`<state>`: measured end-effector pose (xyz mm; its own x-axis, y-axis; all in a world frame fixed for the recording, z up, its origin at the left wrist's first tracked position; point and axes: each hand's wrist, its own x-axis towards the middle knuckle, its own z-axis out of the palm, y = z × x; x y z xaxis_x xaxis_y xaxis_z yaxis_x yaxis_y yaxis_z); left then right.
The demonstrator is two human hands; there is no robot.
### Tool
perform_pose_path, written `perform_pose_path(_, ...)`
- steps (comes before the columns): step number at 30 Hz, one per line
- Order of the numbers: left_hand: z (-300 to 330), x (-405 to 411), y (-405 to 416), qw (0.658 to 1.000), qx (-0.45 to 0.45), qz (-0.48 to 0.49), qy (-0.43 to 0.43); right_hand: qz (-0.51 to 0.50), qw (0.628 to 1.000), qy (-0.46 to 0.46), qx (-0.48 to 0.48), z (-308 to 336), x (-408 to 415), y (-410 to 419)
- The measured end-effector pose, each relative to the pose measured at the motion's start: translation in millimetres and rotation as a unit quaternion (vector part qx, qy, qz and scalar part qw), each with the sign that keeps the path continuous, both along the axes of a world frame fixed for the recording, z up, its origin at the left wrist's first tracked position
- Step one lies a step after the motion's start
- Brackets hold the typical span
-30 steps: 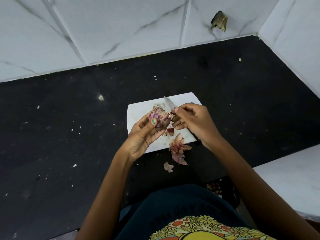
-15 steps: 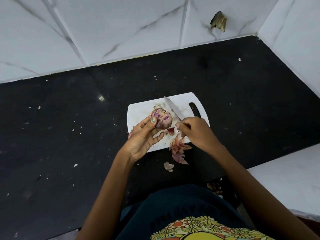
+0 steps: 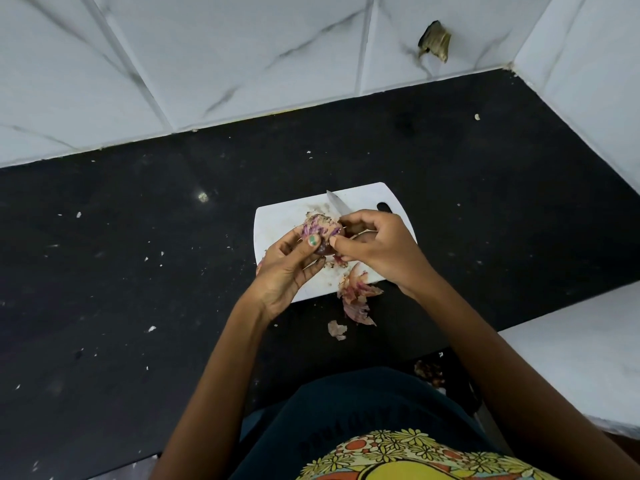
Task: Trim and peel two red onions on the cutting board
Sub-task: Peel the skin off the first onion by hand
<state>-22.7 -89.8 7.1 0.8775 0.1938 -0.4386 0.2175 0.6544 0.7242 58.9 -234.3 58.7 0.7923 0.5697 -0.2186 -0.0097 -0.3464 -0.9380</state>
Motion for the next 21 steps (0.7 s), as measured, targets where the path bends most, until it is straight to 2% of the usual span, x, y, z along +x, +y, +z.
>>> perform_pose_path(8,-1.7,-1.2,0.0,1.0,0.009,0.014,-0.002,0.004,0.999,-0.051,0.0,2.3,-2.0,1.4)
perform_pose_path(12,-2.7,0.5,0.6,1.0,0.006,0.009,-0.003,-0.027,0.999,-0.024,0.023,-0.5,3.1,-1.6)
perform_pose_path(15,-2.0,1.2,1.0,1.0,-0.008,0.021,0.0,-0.012,1.0,0.005,0.025,0.9,2.1,-0.9)
perform_pose_path(21,-1.1,1.6,-0.4,1.0,0.021,0.014,0.006,-0.004,0.998,-0.056,0.002,1.5,-1.7,2.4)
